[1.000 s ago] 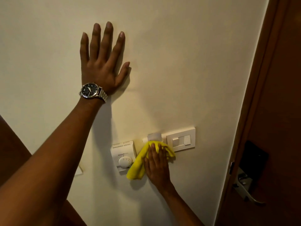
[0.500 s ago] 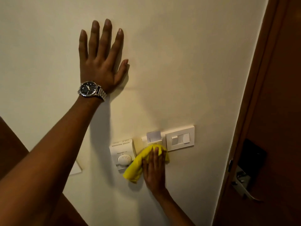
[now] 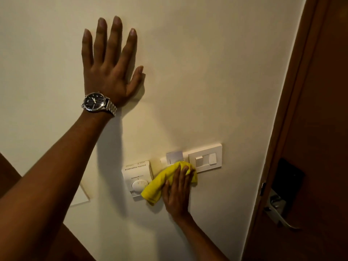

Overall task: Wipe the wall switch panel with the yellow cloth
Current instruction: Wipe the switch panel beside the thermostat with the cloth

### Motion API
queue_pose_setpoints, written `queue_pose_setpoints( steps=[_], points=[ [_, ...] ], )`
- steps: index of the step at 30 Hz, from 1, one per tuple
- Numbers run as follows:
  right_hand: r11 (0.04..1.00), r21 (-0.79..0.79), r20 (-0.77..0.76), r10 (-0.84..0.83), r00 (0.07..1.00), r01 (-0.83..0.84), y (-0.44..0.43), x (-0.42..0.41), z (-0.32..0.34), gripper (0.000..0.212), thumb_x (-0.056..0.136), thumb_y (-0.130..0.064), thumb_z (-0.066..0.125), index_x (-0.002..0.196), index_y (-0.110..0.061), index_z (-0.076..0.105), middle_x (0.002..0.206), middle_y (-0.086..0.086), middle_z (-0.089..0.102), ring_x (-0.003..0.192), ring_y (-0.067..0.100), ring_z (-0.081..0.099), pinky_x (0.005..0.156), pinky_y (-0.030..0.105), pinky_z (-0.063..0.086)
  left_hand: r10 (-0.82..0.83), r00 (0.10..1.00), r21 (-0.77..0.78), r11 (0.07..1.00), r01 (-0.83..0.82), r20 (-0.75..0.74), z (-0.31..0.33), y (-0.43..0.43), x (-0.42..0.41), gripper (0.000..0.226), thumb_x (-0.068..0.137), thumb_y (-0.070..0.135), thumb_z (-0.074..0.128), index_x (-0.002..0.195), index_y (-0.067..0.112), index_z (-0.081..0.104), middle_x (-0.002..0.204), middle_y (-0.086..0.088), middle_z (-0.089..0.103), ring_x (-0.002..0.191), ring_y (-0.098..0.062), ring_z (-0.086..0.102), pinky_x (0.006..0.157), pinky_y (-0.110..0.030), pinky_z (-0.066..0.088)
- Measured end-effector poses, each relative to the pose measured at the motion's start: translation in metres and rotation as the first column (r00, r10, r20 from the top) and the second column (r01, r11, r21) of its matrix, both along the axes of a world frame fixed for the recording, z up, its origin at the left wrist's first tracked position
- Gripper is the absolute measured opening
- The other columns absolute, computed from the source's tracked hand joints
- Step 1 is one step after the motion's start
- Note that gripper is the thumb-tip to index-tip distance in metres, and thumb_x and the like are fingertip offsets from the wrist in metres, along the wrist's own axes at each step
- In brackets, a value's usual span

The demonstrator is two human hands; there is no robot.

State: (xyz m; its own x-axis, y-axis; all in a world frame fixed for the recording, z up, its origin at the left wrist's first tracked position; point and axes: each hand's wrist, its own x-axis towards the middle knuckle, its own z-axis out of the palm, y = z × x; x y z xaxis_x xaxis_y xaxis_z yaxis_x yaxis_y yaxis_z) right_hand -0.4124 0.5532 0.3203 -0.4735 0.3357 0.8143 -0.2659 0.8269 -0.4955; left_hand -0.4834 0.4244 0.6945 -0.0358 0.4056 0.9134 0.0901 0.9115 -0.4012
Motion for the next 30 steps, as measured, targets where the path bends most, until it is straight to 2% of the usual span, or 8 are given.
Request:
queue_pose_setpoints(
  steps=[7, 11, 17, 21, 23, 25, 27, 30],
  points=[
    [0.972, -0.228, 0.029, 0.057, 0.998, -0.049, -0.004, -0.010, 0.036, 0.065, 0.105, -0.037, 0.023, 0.158, -0.005, 0.002, 0.167, 0.014, -0.006, 0.153, 0.040, 0.000, 0.127, 0.045, -0.002, 0.007, 1.000, -0.025, 1.000, -0.007, -0.012, 0.000, -0.001, -0.002, 0.067, 0.112, 0.058, 0.031, 0.169, 0.022, 0.026, 0.171, -0.018, 0.029, 0.156, -0.046, 0.028, 0.126, -0.065, 0.024],
    [0.999, 0.034, 0.046, 0.036, 0.998, -0.037, 0.017, 0.003, 0.027, 0.065, 0.101, -0.035, 0.048, 0.153, -0.002, 0.027, 0.163, 0.015, 0.022, 0.149, 0.041, 0.022, 0.123, 0.051, 0.023, 0.030, 0.999, -0.003, 1.000, -0.030, 0.024, 0.002, 0.003, 0.001, 0.067, 0.112, 0.056, 0.033, 0.169, 0.021, 0.028, 0.170, -0.021, 0.030, 0.156, -0.047, 0.028, 0.127, -0.065, 0.024],
    [0.938, -0.278, 0.066, 0.235, 0.970, -0.208, 0.046, 0.048, 0.051, 0.045, 0.087, -0.029, 0.078, 0.124, -0.010, 0.062, 0.133, 0.009, 0.050, 0.128, 0.025, 0.049, 0.107, 0.034, 0.044, 0.074, 0.952, 0.031, 0.996, -0.087, 0.298, 0.001, 0.021, 0.044, 0.072, 0.112, 0.055, 0.031, 0.169, 0.011, 0.023, 0.172, -0.026, 0.019, 0.159, -0.048, 0.018, 0.128, -0.069, 0.018],
    [0.880, -0.322, 0.174, 0.417, 0.892, -0.349, 0.058, 0.070, 0.056, 0.014, 0.080, 0.002, 0.078, 0.087, -0.008, 0.072, 0.102, 0.008, 0.064, 0.098, 0.025, 0.063, 0.086, 0.039, 0.056, -0.276, 0.878, 0.221, 0.954, 0.201, 0.391, -0.092, 0.017, 0.098, 0.051, 0.107, 0.038, 0.055, 0.145, 0.004, 0.060, 0.148, -0.023, 0.057, 0.136, -0.042, 0.053, 0.111, -0.055, 0.047],
    [0.866, -0.268, 0.291, 0.491, 0.821, -0.423, 0.054, 0.082, 0.046, 0.021, 0.072, 0.013, 0.074, 0.074, -0.007, 0.069, 0.088, 0.008, 0.065, 0.086, 0.025, 0.064, 0.078, 0.032, 0.053, -0.424, 0.765, 0.368, 0.892, 0.262, 0.484, -0.189, 0.001, 0.145, 0.037, 0.103, 0.042, 0.054, 0.112, 0.011, 0.073, 0.106, -0.008, 0.073, 0.096, -0.033, 0.067, 0.081, -0.048, 0.059],
    [0.849, -0.218, 0.445, 0.526, 0.725, -0.482, 0.043, 0.094, 0.034, 0.022, 0.067, 0.014, 0.070, 0.069, -0.007, 0.067, 0.083, 0.007, 0.065, 0.084, 0.025, 0.065, 0.075, 0.024, 0.045, -0.566, 0.522, 0.589, 0.795, 0.144, 0.637, -0.283, -0.021, 0.190, 0.035, 0.099, 0.051, 0.061, 0.101, 0.017, 0.070, 0.088, 0.006, 0.067, 0.078, -0.017, 0.063, 0.068, -0.041, 0.059],
    [0.813, -0.208, 0.588, 0.548, 0.595, -0.544, 0.019, 0.105, 0.016, 0.019, 0.067, 0.010, 0.069, 0.070, -0.008, 0.069, 0.086, 0.006, 0.067, 0.086, 0.025, 0.066, 0.077, 0.022, 0.044, -0.677, 0.224, 0.712, 0.681, -0.171, 0.701, -0.370, -0.052, 0.223, 0.043, 0.095, 0.044, 0.083, 0.125, 0.019, 0.066, 0.109, 0.008, 0.067, 0.095, -0.010, 0.061, 0.083, -0.043, 0.062],
    [0.723, -0.265, 0.652, 0.622, 0.433, -0.638, -0.025, 0.121, -0.003, 0.017, 0.065, 0.007, 0.073, 0.070, -0.008, 0.071, 0.086, 0.006, 0.069, 0.085, 0.024, 0.066, 0.082, 0.032, 0.052, -0.828, -0.137, 0.668, 0.525, -0.528, 0.543, -0.452, -0.097, 0.265, 0.091, 0.090, 0.026, 0.090, 0.161, 0.019, 0.033, 0.155, 0.003, 0.043, 0.133, -0.014, 0.047, 0.112, -0.041, 0.049]
  ],
)
